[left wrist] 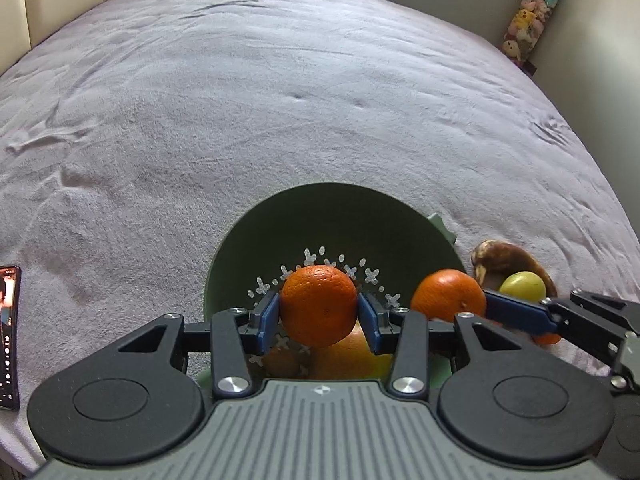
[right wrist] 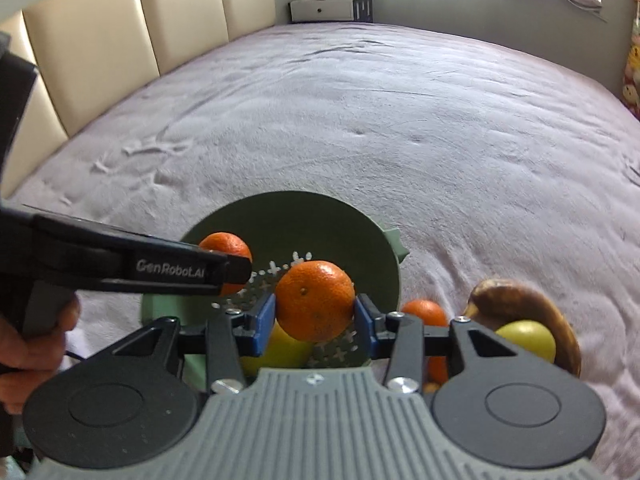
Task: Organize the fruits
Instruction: 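Carry both held tangerines over the green colander and lower them inside, then open both grippers to drop the tangerines into the colander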
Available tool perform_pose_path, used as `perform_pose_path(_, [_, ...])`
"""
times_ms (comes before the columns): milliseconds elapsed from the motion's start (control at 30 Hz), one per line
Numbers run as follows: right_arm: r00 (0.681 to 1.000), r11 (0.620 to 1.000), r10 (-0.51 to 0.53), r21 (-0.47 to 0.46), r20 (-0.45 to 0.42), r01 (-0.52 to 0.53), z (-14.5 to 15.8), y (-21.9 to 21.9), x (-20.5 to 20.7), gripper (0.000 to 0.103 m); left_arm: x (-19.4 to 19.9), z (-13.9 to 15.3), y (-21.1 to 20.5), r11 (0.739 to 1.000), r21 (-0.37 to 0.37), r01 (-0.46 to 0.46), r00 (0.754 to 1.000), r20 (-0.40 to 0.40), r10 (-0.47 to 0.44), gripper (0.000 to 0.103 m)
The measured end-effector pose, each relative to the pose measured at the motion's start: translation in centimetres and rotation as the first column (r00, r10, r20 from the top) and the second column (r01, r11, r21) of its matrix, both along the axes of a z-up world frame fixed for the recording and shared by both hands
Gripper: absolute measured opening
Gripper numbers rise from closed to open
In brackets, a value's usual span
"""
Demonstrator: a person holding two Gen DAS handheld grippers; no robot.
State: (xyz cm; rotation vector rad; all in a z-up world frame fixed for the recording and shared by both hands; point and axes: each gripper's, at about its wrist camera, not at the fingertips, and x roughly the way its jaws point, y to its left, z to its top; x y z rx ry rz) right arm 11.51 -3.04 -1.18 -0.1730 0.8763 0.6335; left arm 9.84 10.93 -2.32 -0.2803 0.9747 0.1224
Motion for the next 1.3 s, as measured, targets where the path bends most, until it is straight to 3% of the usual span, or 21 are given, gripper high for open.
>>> perform_pose_path(700, [0.999,0.996,0.044,-0.081,-0.009,-0.045,-5.3,2.5,3.2,0.039,2.7,-3.8,-0.3,0.996,0.089,-0.008,0.993,-0.113,0.018,0.048])
perform_pose_path(900, [0.998,0.993,0.057,-0.106,0.013,-0.055,-5.6,2.8,3.0,0.039,2.9,-4.0,-0.8,0.989,0.144,0.014,0.992,-0.124,0.004,0.048])
perform_pose_path(1300, [0.998,0.996,0.044,-0.079,0.048,-0.04,-4.2,1.6,1.9,0.042,2.7,-4.0,-0.7,0.992,0.122,0.008,0.99,-0.143,0.01,0.052])
